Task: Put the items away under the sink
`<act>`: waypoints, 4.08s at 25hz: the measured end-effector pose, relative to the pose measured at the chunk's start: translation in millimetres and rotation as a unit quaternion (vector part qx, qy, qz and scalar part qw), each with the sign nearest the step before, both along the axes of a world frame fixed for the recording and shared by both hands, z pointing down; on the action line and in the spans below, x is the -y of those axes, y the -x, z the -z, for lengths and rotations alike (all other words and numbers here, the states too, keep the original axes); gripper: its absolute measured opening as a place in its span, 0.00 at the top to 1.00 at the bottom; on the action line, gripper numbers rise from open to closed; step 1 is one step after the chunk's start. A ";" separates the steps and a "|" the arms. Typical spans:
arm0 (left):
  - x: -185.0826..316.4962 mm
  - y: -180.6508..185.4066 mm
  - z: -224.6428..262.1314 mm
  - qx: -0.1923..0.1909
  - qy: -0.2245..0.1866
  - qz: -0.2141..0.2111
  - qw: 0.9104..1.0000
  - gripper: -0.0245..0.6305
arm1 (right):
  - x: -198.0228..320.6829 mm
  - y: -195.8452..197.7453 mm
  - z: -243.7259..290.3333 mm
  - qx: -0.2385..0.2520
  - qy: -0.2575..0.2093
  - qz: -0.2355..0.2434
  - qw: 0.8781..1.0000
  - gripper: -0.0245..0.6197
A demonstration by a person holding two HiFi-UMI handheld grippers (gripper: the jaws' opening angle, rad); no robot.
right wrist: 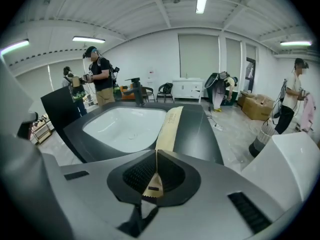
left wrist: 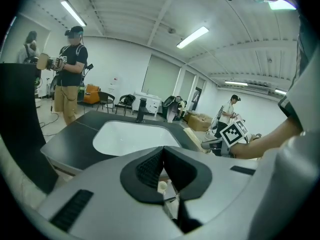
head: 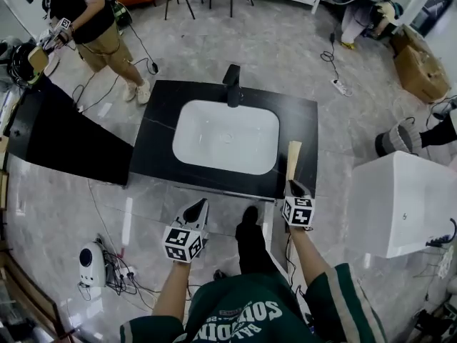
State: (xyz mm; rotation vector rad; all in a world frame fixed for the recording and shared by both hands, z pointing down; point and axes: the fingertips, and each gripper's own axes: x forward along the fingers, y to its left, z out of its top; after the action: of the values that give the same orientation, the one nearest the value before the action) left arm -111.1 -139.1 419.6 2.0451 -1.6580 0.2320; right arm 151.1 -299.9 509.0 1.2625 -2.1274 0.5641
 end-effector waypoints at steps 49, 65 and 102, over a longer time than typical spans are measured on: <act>-140.8 58.2 -128.5 0.033 -0.083 0.003 0.996 0.94 | -255.0 167.7 -164.3 0.030 0.059 0.230 0.971 0.89; -71.0 72.5 -367.0 0.049 -0.109 -0.008 0.993 0.94 | -128.5 170.5 -390.4 0.050 0.018 0.172 0.984 0.89; -92.8 105.6 -547.3 0.075 -0.093 0.019 0.993 0.94 | -16.6 210.7 -611.2 0.131 0.104 0.021 0.986 0.77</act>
State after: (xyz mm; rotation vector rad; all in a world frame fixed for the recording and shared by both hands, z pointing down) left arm -216.7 -46.3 966.8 2.1762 -1.8697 0.2300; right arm -59.6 -283.3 1120.2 1.0749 -2.2307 0.9523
